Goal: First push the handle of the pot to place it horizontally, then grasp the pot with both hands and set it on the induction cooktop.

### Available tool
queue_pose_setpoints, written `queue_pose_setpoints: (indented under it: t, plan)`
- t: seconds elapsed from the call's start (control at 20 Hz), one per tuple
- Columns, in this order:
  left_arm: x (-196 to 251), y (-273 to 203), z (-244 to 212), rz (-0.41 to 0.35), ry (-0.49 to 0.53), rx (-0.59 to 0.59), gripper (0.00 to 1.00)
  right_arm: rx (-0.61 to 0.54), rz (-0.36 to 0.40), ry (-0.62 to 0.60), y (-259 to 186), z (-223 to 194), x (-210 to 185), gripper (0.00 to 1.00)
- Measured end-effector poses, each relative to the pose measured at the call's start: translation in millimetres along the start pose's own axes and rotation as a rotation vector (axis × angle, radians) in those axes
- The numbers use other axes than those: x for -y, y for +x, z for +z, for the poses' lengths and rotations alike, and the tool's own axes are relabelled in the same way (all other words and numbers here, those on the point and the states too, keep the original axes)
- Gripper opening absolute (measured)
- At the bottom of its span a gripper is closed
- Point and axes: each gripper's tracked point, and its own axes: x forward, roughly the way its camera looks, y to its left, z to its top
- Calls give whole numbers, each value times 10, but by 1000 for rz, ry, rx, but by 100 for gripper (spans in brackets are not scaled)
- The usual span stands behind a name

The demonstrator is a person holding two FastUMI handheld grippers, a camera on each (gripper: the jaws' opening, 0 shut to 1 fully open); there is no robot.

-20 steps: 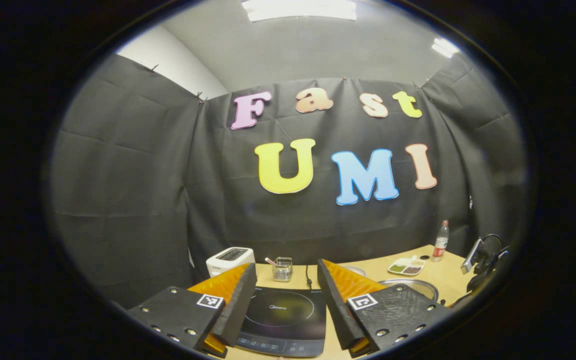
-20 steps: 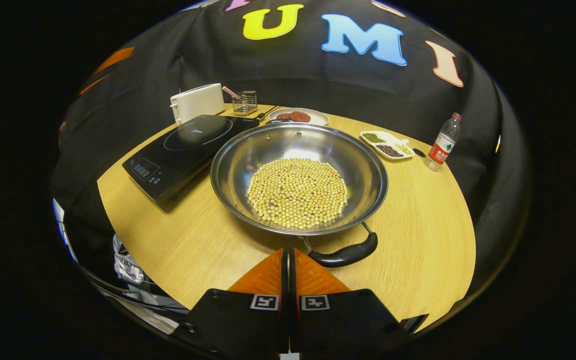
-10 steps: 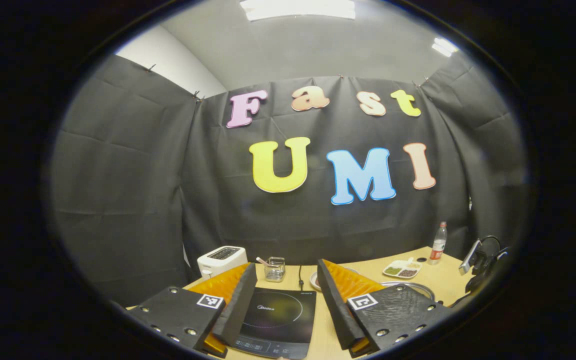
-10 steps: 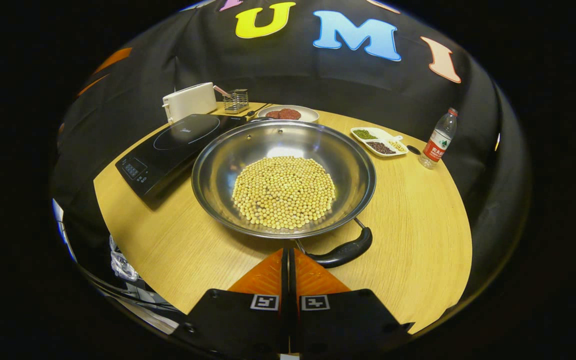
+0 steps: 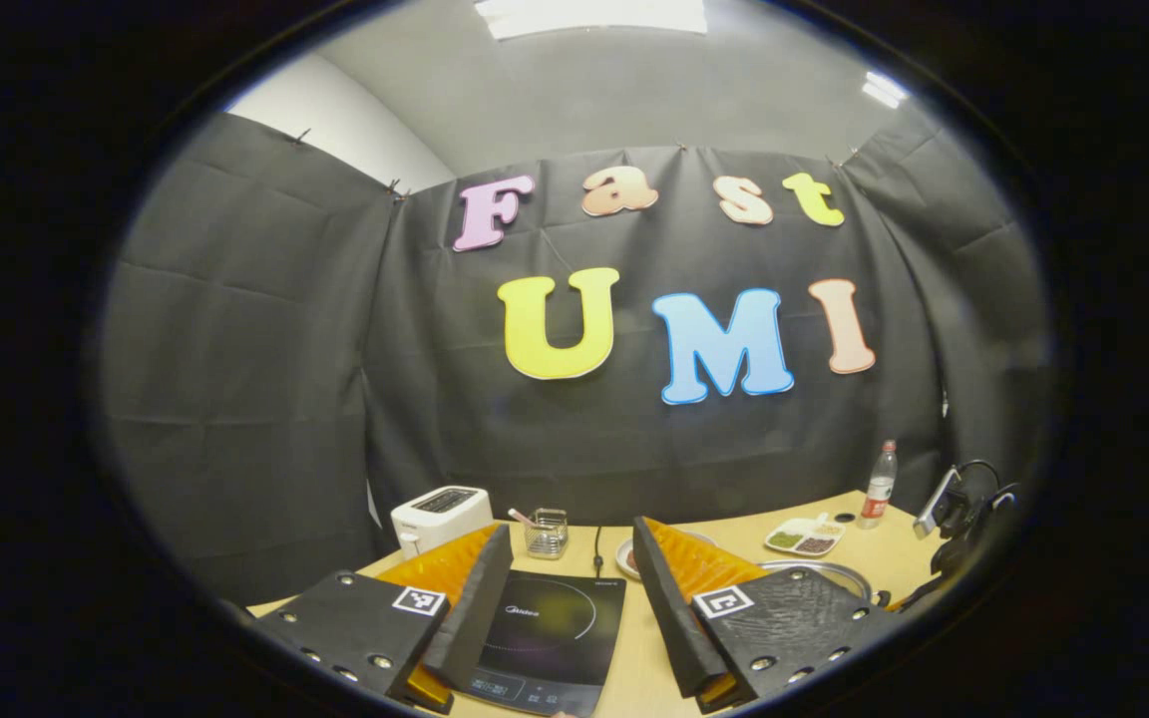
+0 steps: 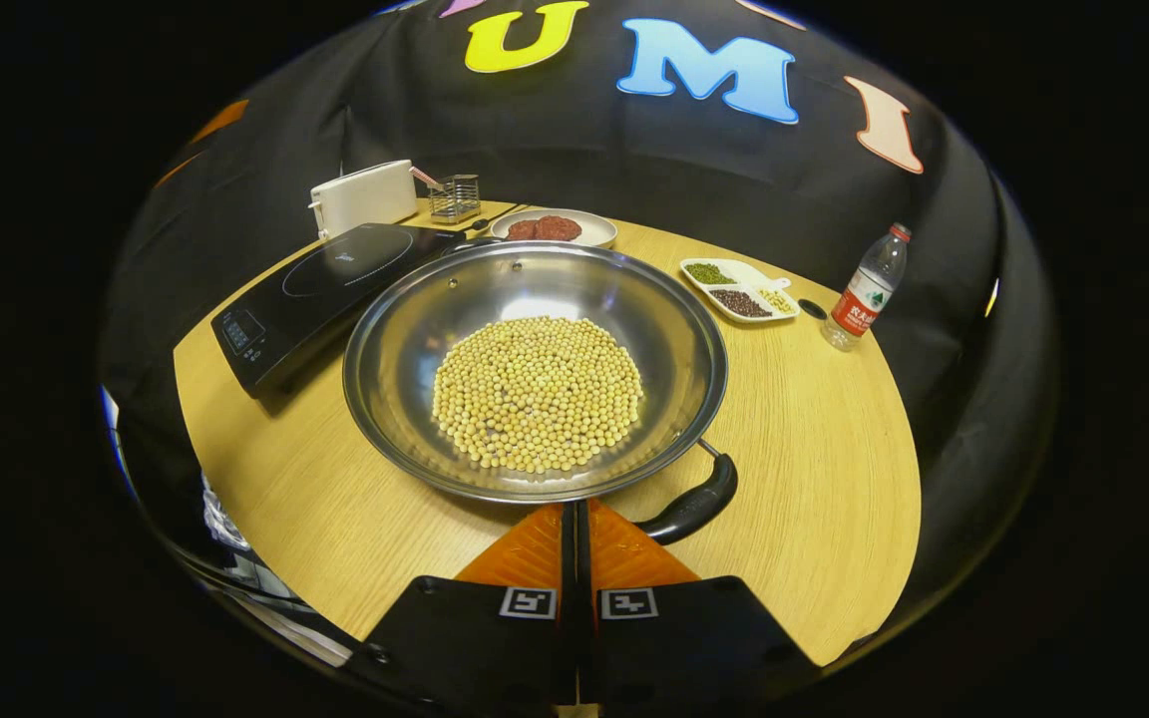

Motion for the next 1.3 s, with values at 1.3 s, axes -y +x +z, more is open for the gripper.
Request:
queue_pose_setpoints:
  t: [1.3]
  plan:
    - [404, -57, -150, 39, 36, -39, 72, 29, -62, 1, 403, 187, 771, 2]
